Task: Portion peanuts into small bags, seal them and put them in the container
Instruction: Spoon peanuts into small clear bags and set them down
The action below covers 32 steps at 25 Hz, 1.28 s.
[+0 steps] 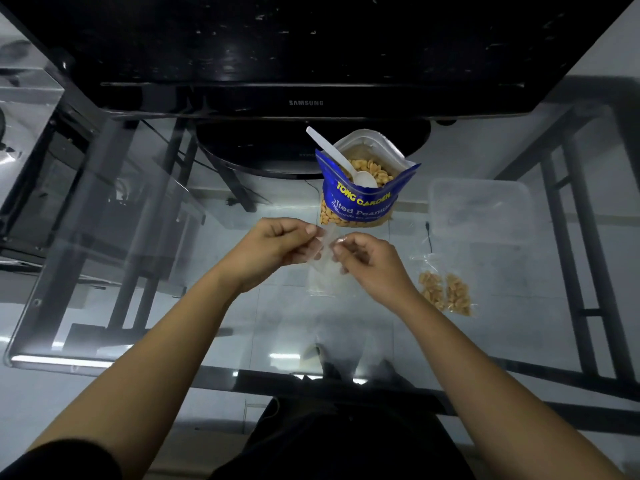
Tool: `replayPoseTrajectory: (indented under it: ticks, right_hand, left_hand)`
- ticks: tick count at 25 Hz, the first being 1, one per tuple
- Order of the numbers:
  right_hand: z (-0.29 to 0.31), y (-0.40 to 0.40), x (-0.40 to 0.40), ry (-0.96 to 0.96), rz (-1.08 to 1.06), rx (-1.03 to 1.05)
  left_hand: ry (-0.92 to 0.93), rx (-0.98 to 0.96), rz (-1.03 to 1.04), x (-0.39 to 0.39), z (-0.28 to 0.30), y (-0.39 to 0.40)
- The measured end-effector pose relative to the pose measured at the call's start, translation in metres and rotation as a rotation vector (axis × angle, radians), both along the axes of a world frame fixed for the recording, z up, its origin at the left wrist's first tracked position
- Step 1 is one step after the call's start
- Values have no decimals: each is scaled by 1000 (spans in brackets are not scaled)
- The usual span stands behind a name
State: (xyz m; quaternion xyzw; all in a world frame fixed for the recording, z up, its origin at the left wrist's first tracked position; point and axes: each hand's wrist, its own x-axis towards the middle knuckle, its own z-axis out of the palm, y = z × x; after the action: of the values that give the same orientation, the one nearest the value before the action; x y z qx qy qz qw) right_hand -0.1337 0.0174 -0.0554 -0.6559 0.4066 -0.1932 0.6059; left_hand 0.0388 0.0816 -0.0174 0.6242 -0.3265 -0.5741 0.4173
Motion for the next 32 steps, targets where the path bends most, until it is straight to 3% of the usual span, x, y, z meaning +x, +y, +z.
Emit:
replayPoseTrajectory:
  ticks: [10,13,18,21,23,25,27,30,32]
  right_hand:
    - [57,-32,-23,55,17,-204]
    - [74,-41,-32,88,94,-217]
    - [95,-60,-50,40,209,-79]
    - [99,-71,-62,3,262,9]
    - [102,-74,-67,98,195,-115]
    - [105,-73,-65,213,23,-438]
    - [110,-68,-56,173,-20,-706]
    - [110,-62,-37,235,145,-842]
    - [104,-63,-30,237,128,-843]
  left_hand:
    - [-1,-112,-43,-17,48,-22]
    - [-126,-147,-75,-18,62,-29]
    - [-581,-194,-70,-23,71,-43]
    - [-663,-194,-9,-30,76,-47]
    - [-688,-193,61,-30,82,-48]
    - [-655,-184,111,-30,90,-50]
    - [-599,-176,120,-33,99,-52]
    - [-498,-168,125,-43,111,-54]
    - [-437,-151,125,-47,113,-56]
